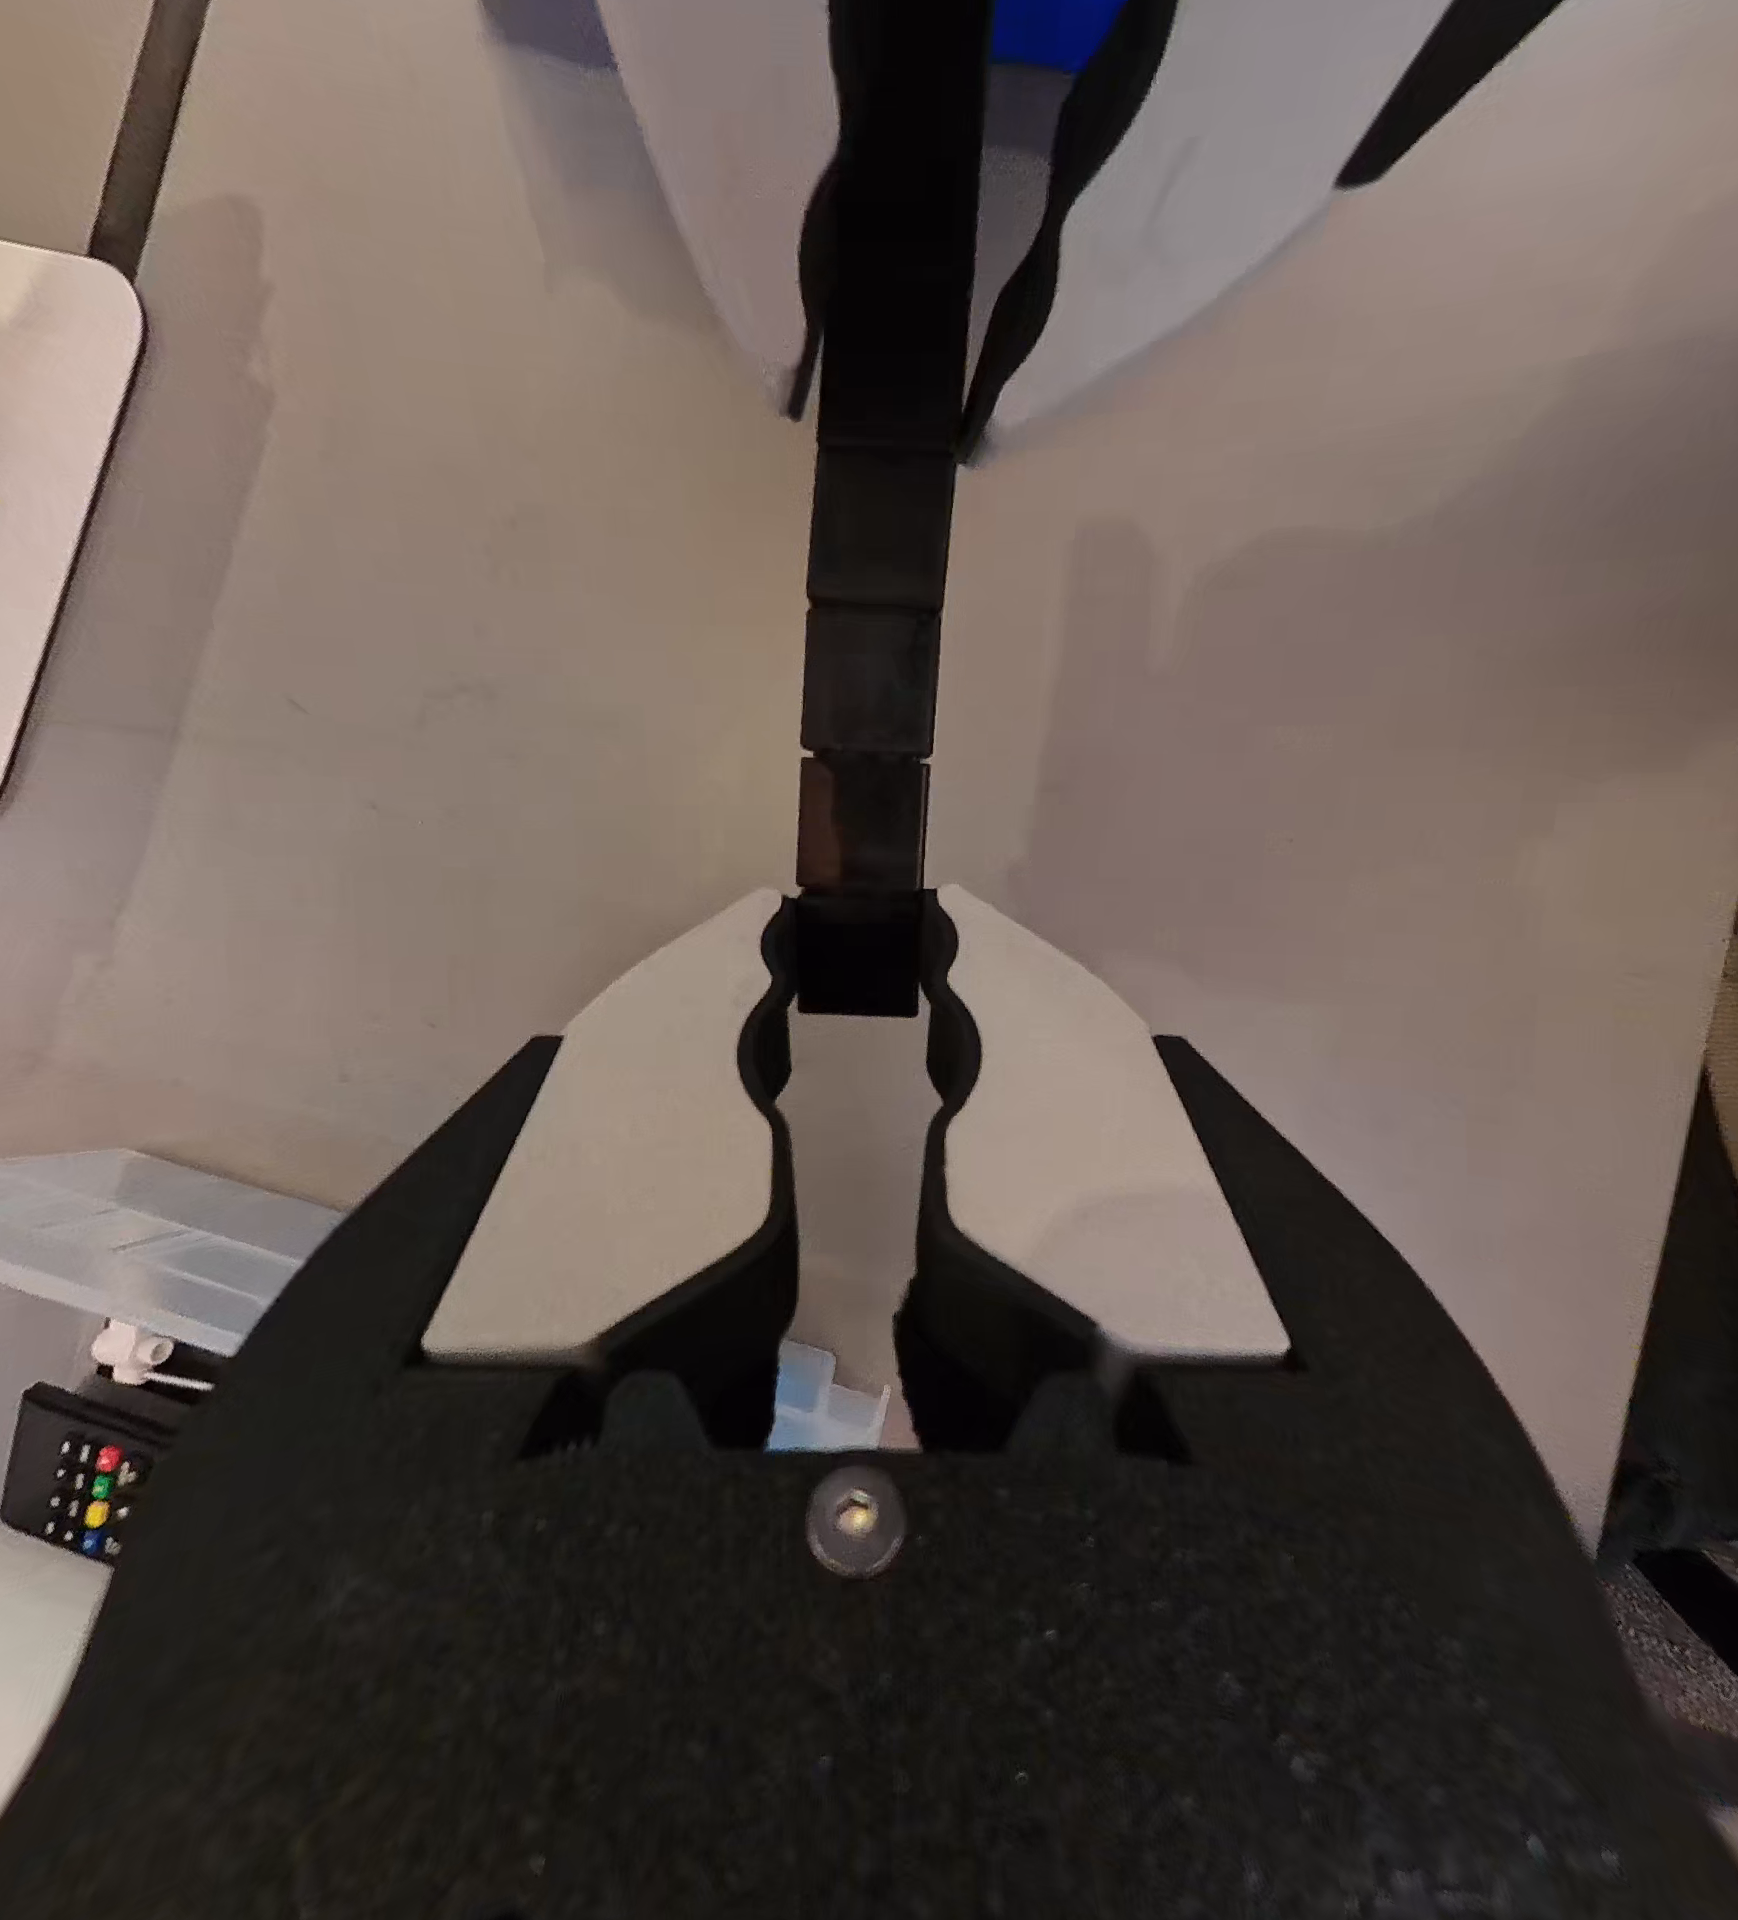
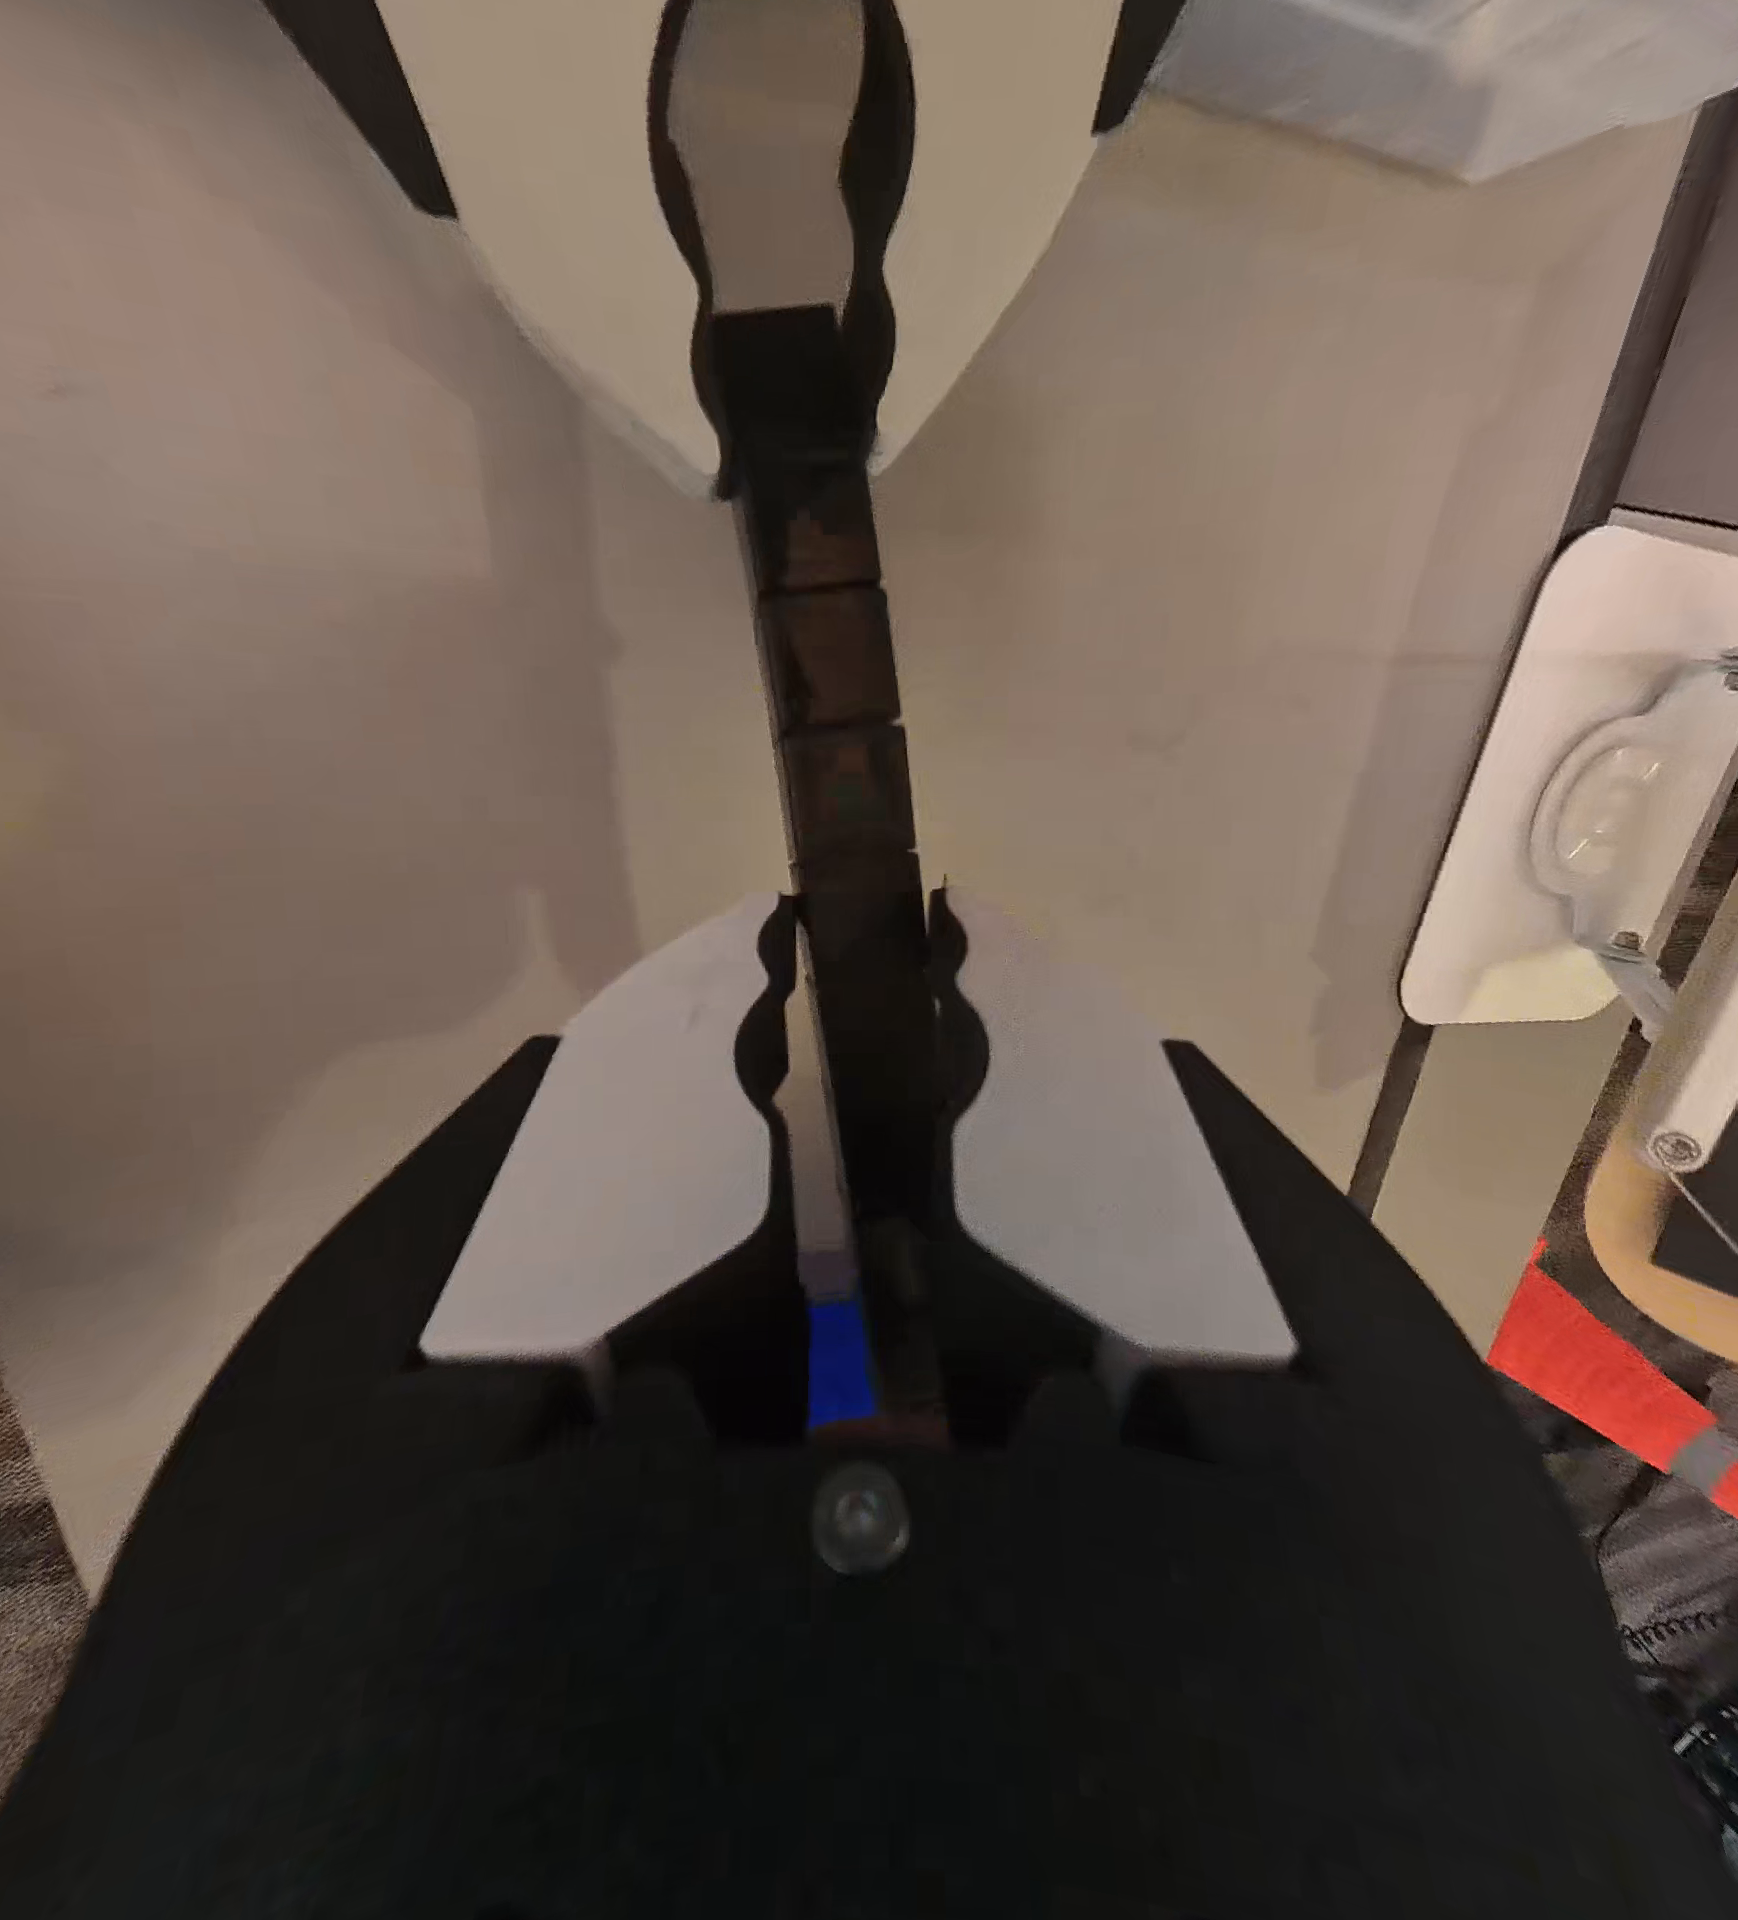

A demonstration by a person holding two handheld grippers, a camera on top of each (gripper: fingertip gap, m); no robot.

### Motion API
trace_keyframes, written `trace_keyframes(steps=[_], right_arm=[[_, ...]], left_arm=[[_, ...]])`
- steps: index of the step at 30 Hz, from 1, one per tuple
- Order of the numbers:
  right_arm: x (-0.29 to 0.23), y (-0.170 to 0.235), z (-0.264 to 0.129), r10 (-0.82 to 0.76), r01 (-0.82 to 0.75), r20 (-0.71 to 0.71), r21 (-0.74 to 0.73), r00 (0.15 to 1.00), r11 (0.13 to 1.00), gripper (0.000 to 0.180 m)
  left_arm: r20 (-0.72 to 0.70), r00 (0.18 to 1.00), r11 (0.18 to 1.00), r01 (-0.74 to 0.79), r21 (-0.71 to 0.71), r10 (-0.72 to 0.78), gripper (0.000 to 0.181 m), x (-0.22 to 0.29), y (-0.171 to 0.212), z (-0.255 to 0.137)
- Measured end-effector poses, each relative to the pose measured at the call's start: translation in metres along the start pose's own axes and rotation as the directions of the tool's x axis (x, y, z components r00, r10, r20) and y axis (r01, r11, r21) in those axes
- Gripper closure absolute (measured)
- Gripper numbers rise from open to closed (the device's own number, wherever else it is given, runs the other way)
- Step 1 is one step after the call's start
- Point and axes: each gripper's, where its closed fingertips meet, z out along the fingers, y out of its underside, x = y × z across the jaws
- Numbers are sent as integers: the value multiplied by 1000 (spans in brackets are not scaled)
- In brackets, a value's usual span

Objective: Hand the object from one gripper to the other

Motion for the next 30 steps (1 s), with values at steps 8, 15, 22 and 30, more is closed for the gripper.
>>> trace_keyframes(steps=[8,15,22,30], right_arm=[[7,1,5,-22,22,-47,7,999,1000,158],[13,18,-2,31,-27,-99,35,995,999,159],[60,69,-68,343,-269,-209,317,916,910,159],[98,267,-100,906,-825,-240,380,348,418,158]], left_arm=[[-64,992,982,113,154,-104,154,-7,-8,-9],[-45,934,824,335,458,-355,123,-31,-6,-37],[-263,751,485,611,626,-606,119,62,30,-22],[-334,738,489,652,580,-587,120,96,35,-24]])
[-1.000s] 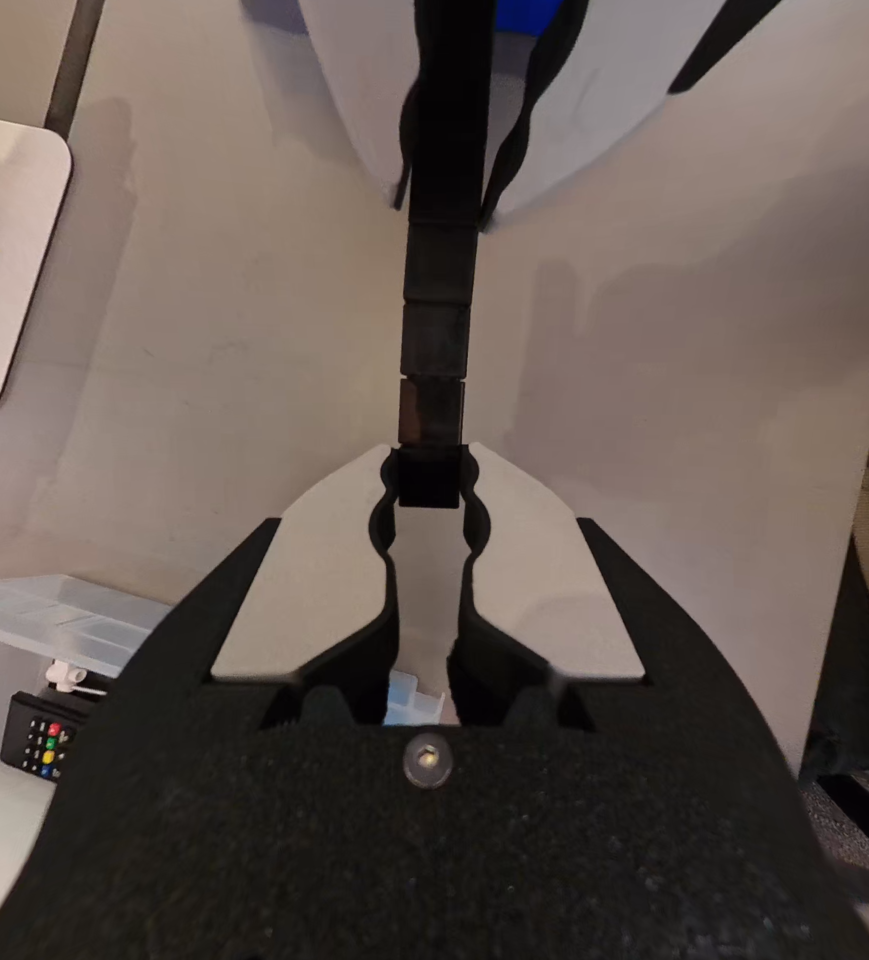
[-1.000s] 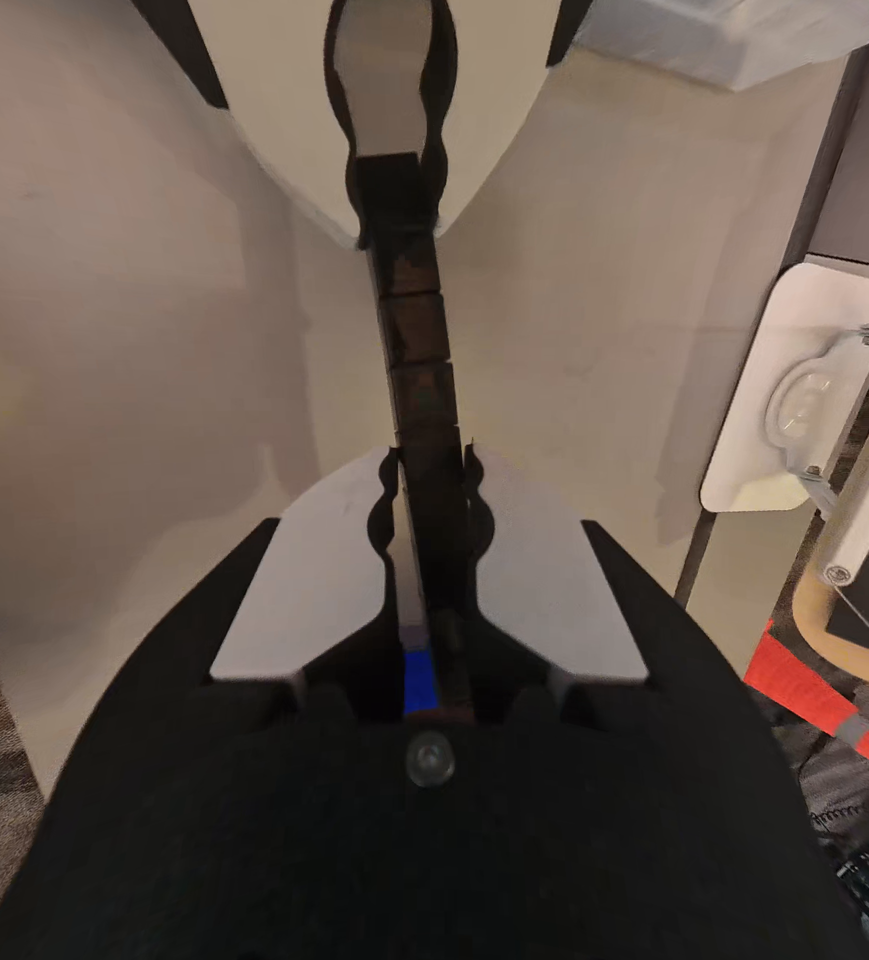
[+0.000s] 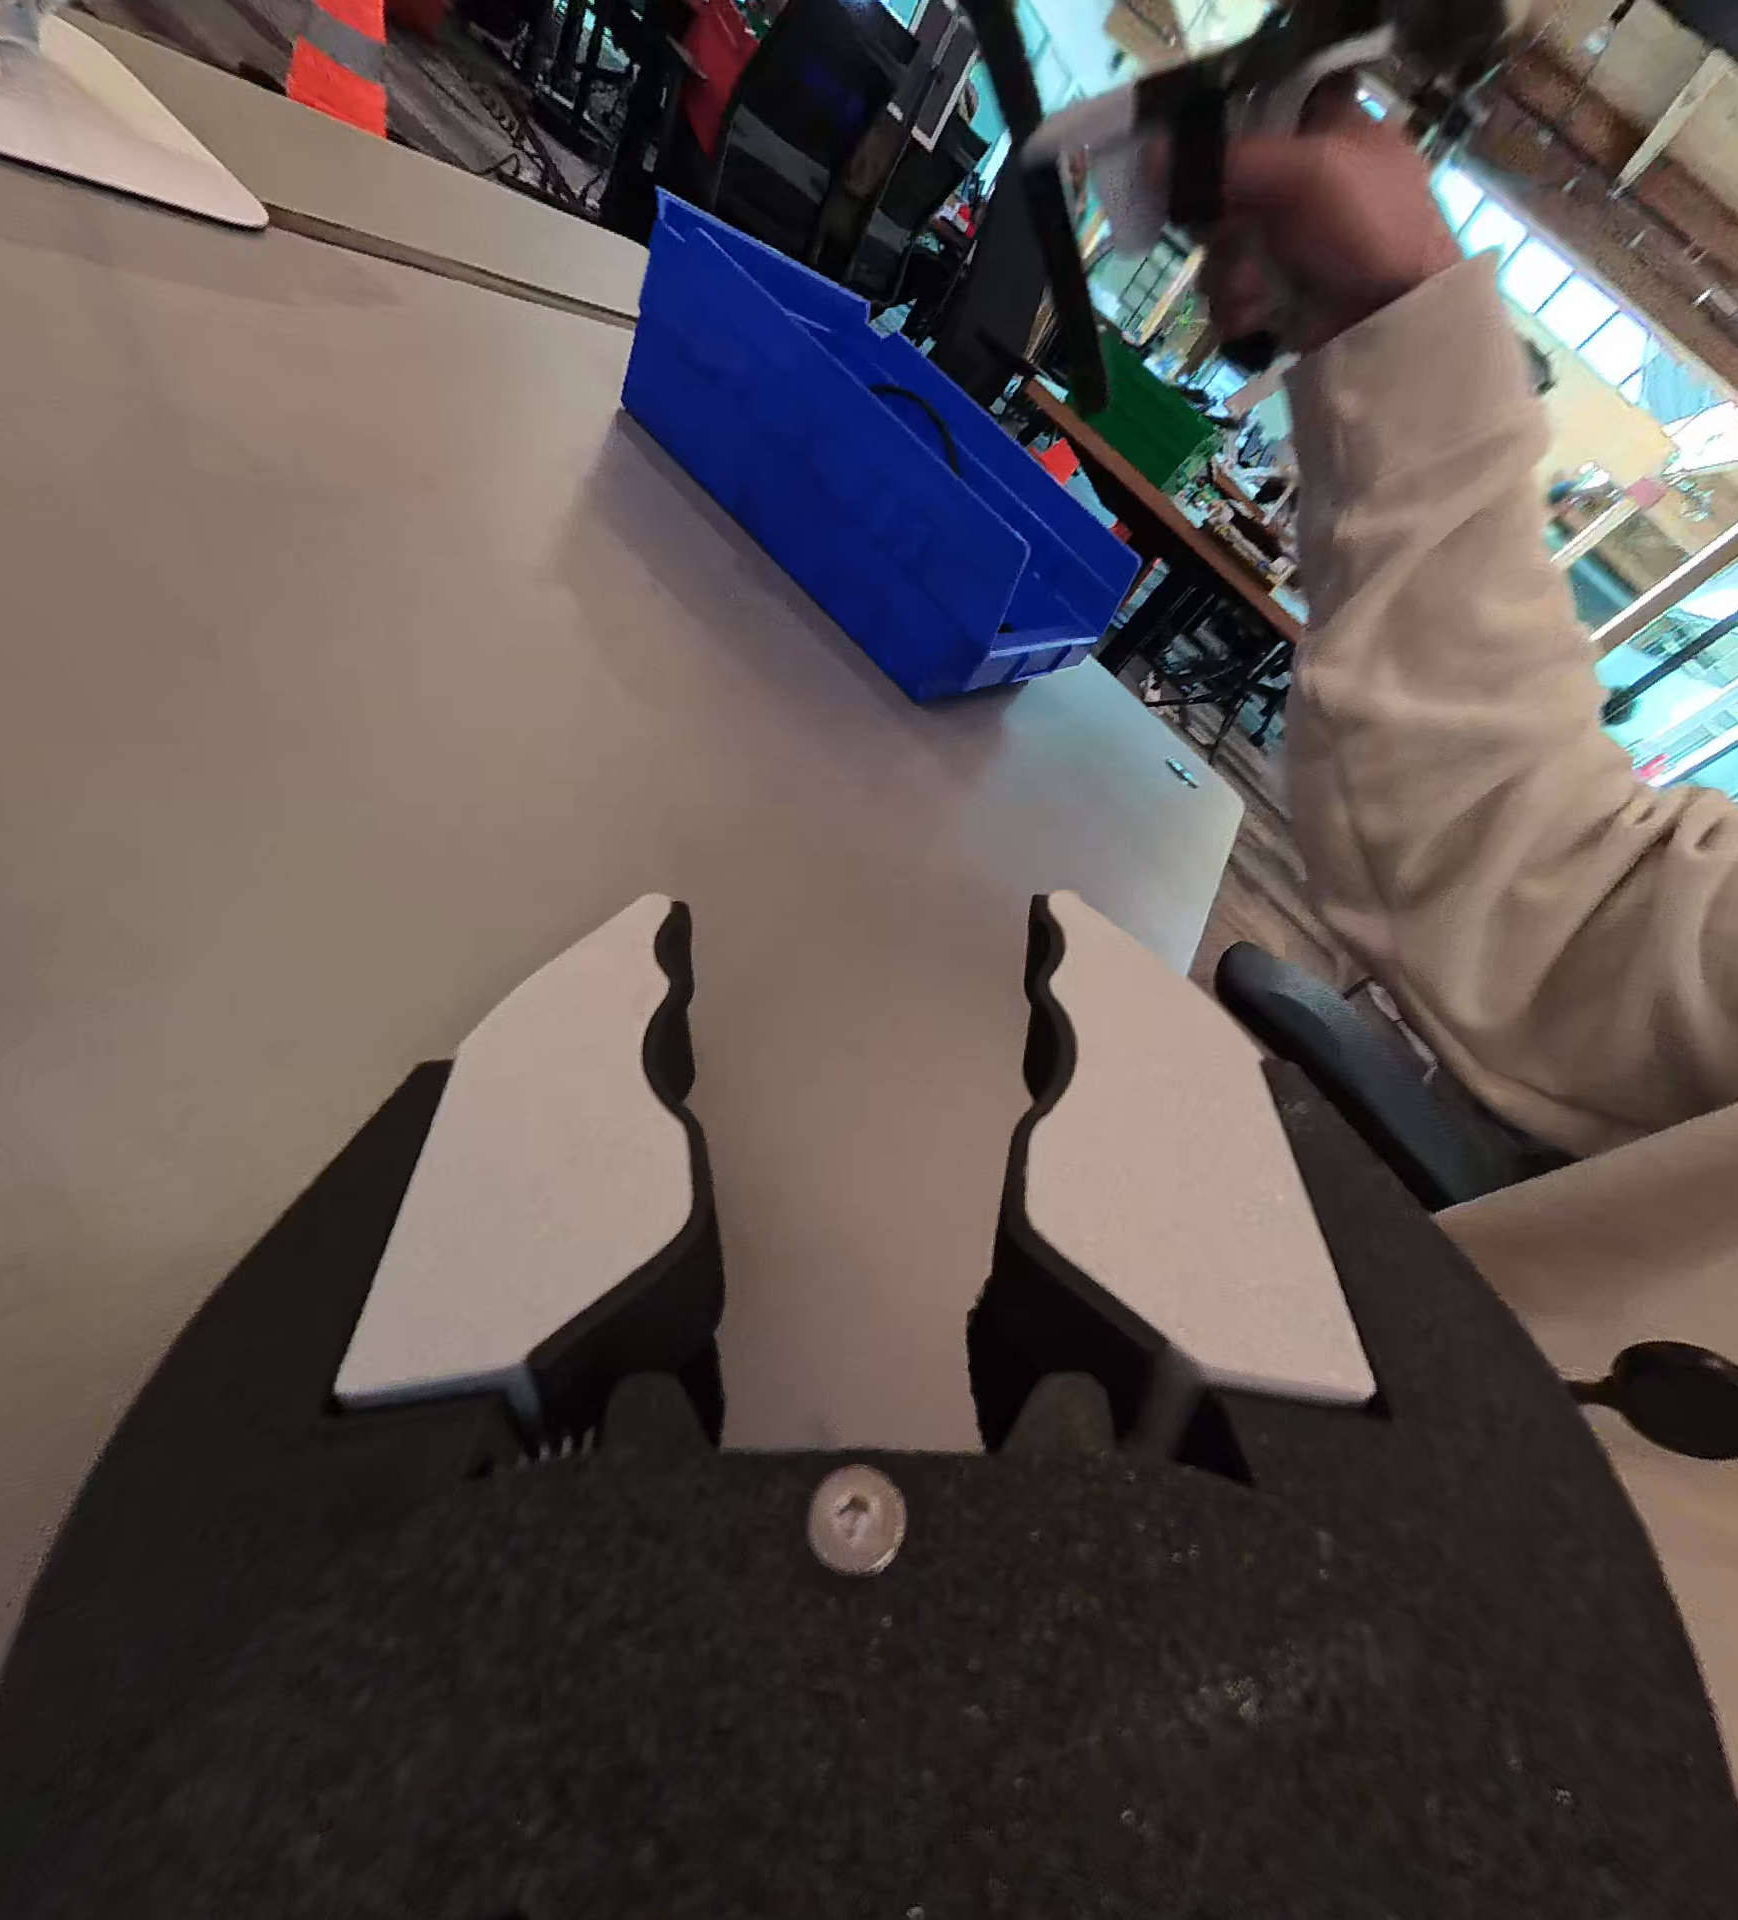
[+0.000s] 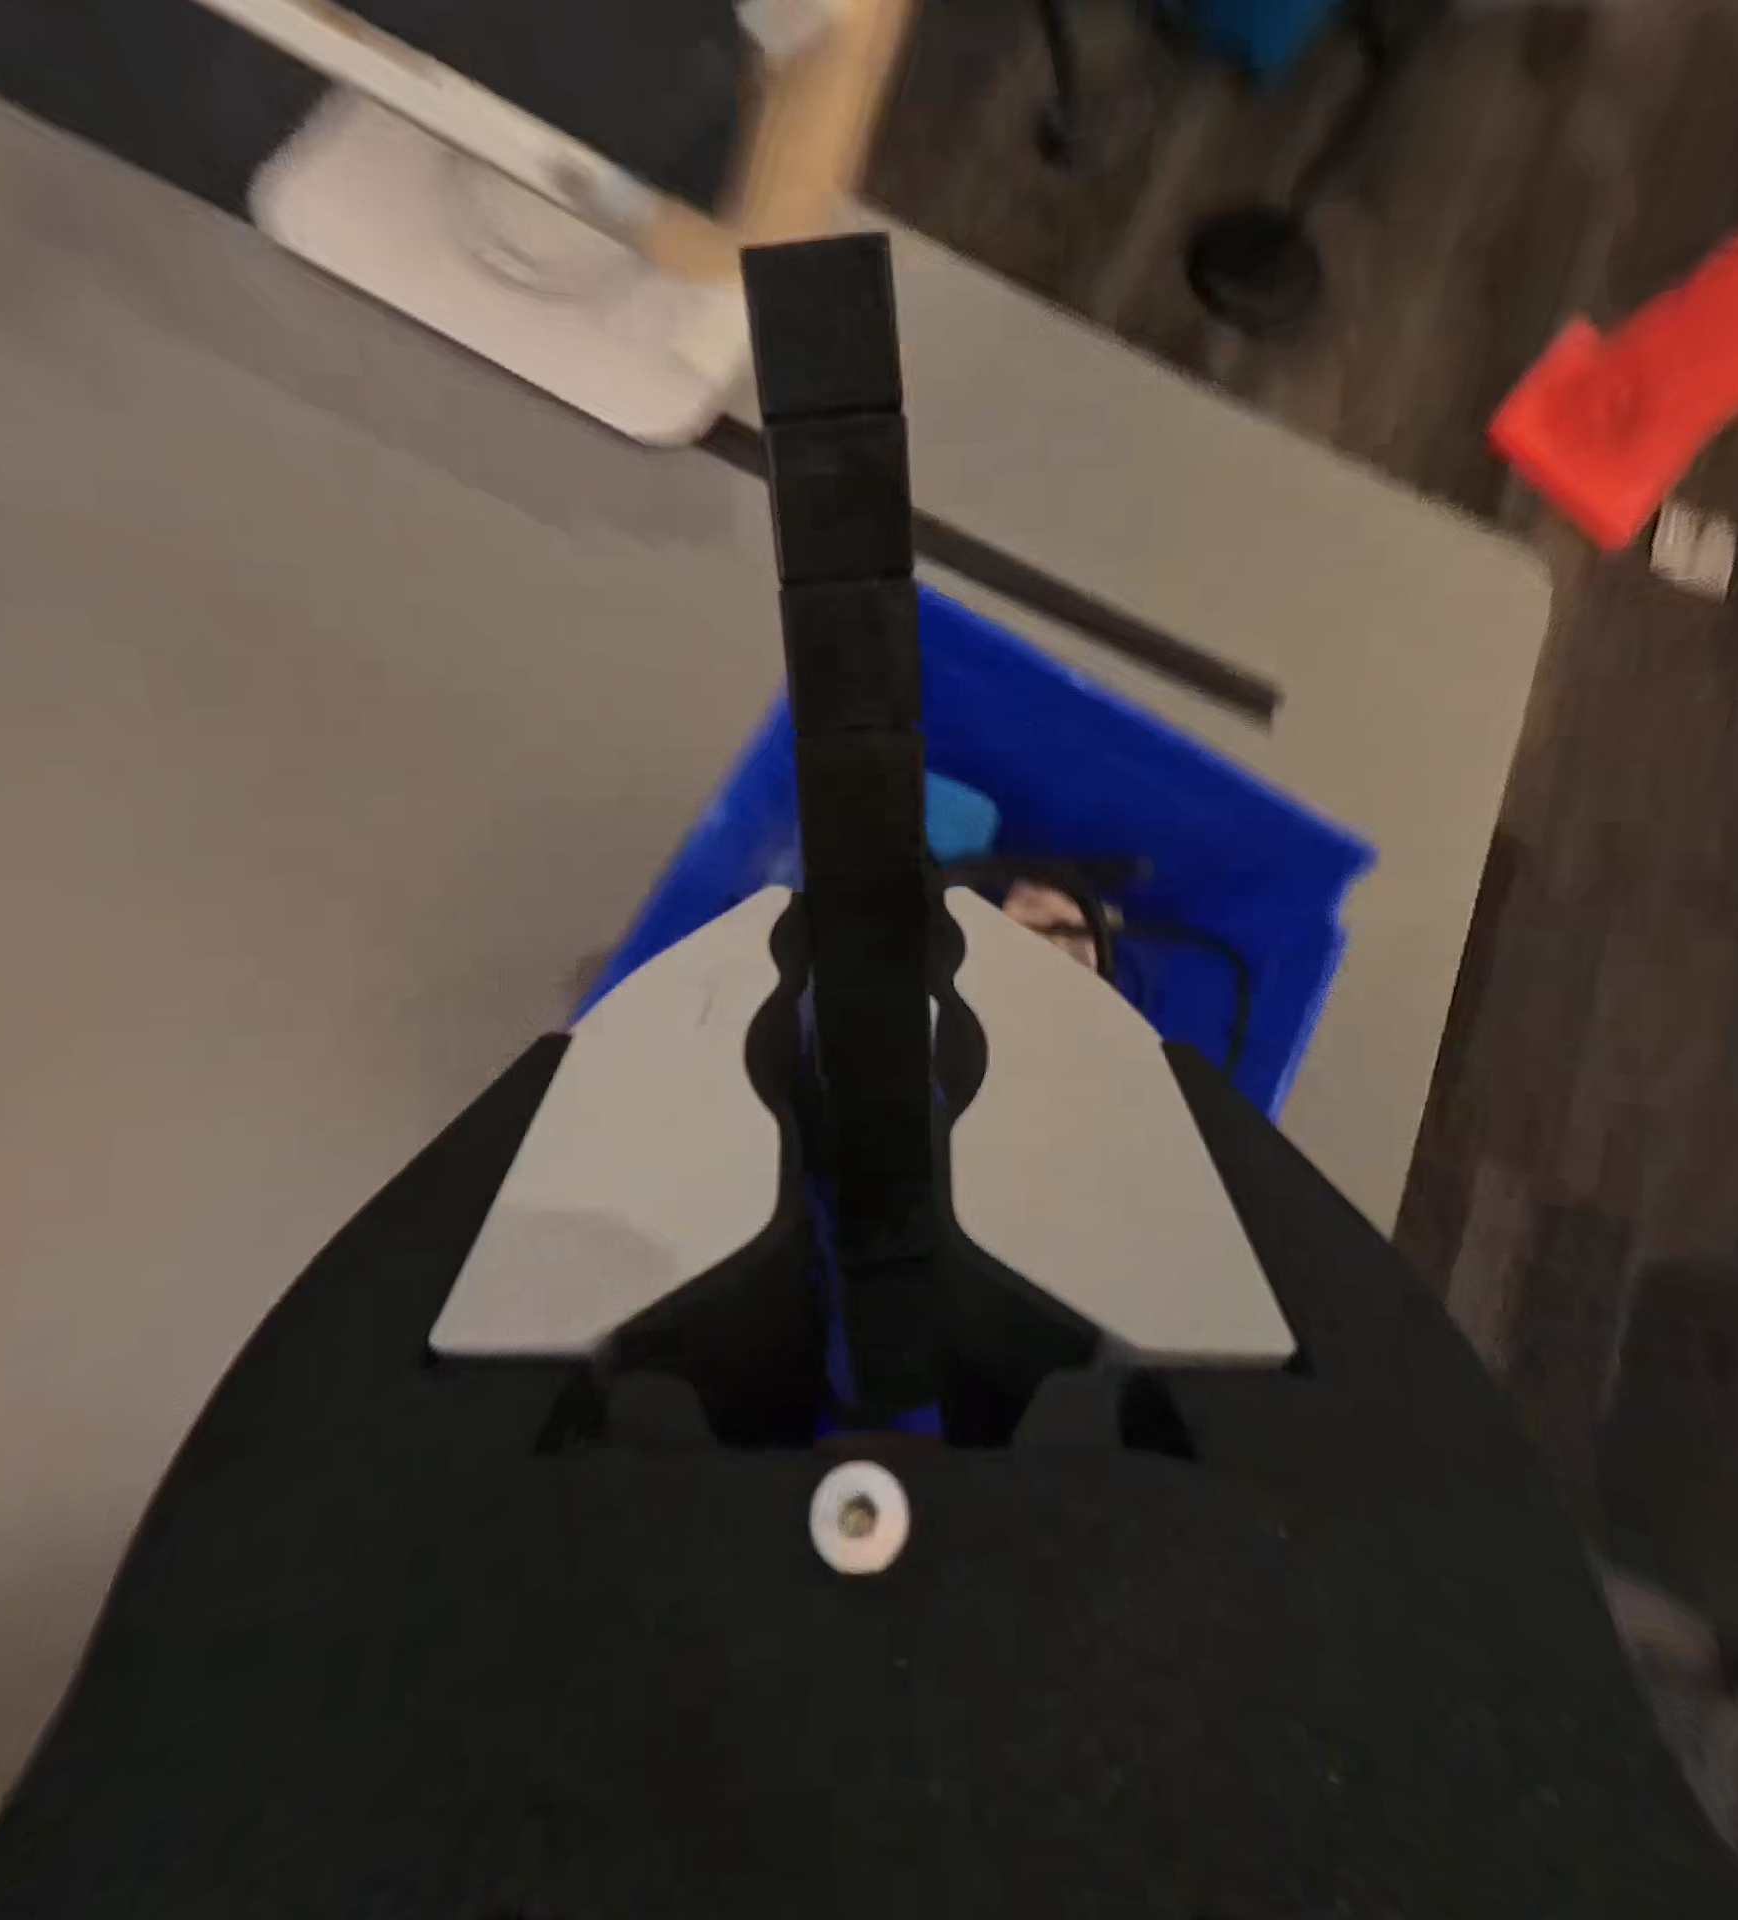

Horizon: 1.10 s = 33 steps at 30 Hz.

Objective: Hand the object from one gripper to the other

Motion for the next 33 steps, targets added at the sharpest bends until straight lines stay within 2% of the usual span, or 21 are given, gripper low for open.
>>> trace_keyframes(steps=[3,6,9,12,17,19,21,24,26,28,29,30,32,33], right_arm=[[29,56,46,237,-238,-21,-136,971,962,158],[45,109,85,371,-381,-88,-262,924,887,157],[59,132,104,420,-454,-179,-256,890,853,157],[66,150,116,391,-454,-247,-303,886,838,157],[66,147,121,422,-468,-209,-293,882,834,157],[66,141,113,428,-463,-179,-279,886,841,152],[64,120,86,409,-431,-142,-196,901,881,144],[59,71,19,290,-288,-172,37,942,957,145],[15,40,-19,174,-152,-97,201,980,968,143],[-67,26,-42,21,-49,79,384,997,922,139],[-115,30,-48,-37,-57,190,466,981,883,139],[-161,40,-51,-77,-95,298,523,952,847,140],[-238,76,-41,-144,-132,439,540,887,831,141],[-265,96,-30,-184,-98,455,529,871,843,140]], left_arm=[[-27,997,997,73,-37,-74,124,-2,7,4],[-46,995,995,88,-38,-90,126,-1,6,8],[-16,998,998,59,-37,-59,126,-5,6,8],[-4,999,998,49,-46,-49,126,-8,7,9],[-8,998,996,64,-62,-65,127,-8,11,10],[-4,1000,993,26,-119,-27,140,-5,18,7],[31,997,990,-72,-125,76,141,-3,18,4],[103,973,977,-201,-78,208,134,6,11,-4],[125,962,969,-234,-74,242,130,11,12,-8],[134,961,969,-231,-84,240,118,11,18,-10],[156,959,971,-225,-85,236,106,7,19,-10],[186,955,972,-217,-90,231,103,2,19,-9],[267,935,971,-215,-100,235,113,-12,17,-10],[313,917,969,-224,-105,246,114,-19,16,-11]])
